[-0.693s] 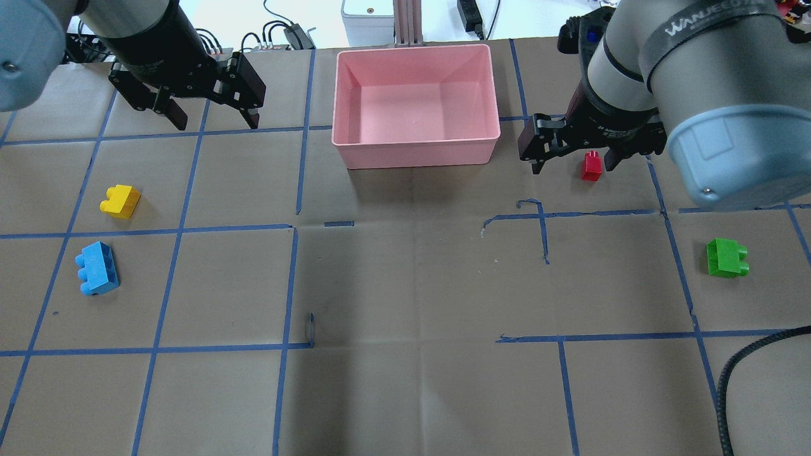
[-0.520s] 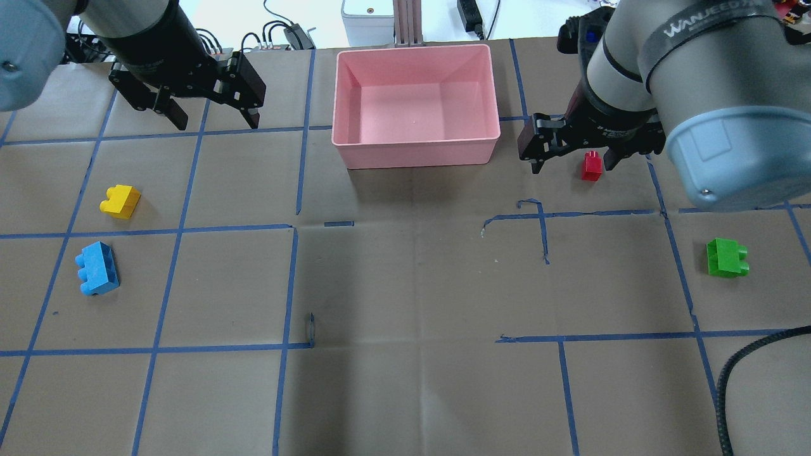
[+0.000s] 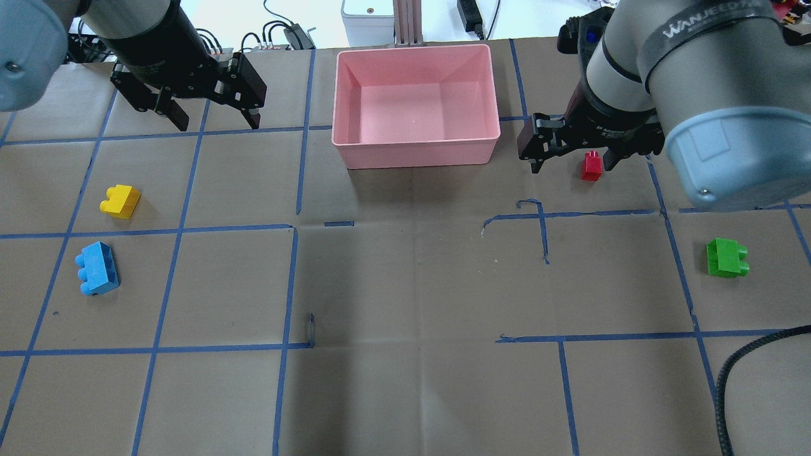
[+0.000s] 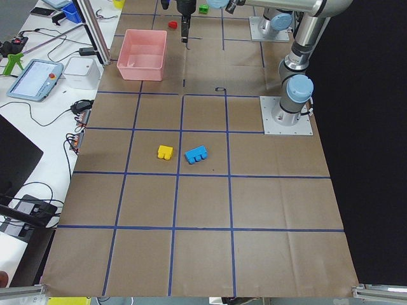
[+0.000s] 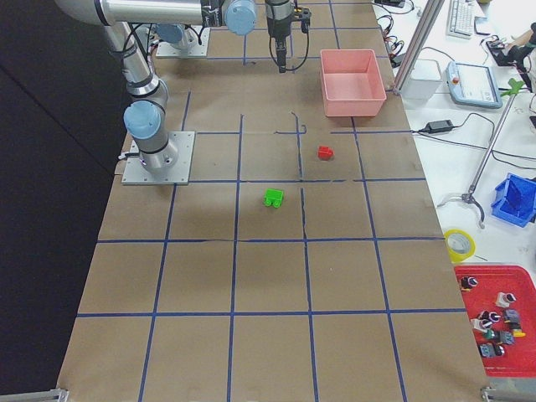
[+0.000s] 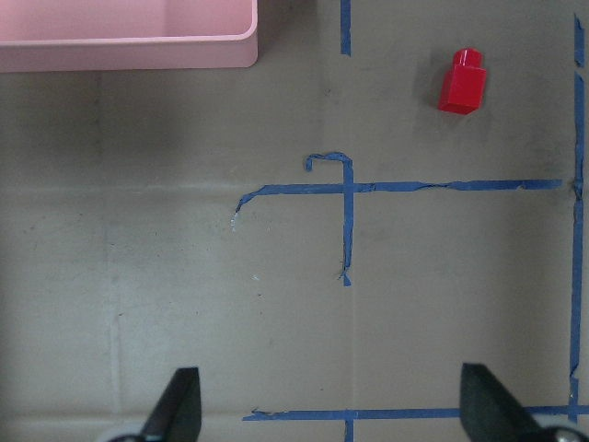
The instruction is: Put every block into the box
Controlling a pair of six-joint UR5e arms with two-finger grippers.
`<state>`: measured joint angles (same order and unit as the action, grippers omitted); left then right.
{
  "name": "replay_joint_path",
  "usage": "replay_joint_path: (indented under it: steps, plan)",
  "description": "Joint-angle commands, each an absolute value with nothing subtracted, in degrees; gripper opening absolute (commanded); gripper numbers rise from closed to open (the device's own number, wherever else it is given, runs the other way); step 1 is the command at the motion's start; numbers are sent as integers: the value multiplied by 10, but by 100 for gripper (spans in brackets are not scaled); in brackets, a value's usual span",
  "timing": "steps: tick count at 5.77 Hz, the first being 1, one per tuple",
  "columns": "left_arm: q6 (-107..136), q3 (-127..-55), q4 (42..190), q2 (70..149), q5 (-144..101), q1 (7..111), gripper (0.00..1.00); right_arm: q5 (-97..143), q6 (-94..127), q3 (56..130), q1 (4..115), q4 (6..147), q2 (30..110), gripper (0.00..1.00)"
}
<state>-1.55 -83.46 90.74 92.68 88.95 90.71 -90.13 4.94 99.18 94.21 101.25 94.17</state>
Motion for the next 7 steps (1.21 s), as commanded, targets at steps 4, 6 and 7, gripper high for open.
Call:
replay_joint_path:
  steps: [4, 6, 7]
  plan:
    - [-73, -835, 903, 927, 897, 720, 100, -898, 48, 996, 942, 1012, 941, 100]
    - [-219, -836, 902, 945, 898, 562, 100, -898, 43, 999, 941, 1015, 929, 100]
    - [-239, -837, 903, 956, 898, 520, 100, -904, 7, 1000, 925, 1045, 912, 100]
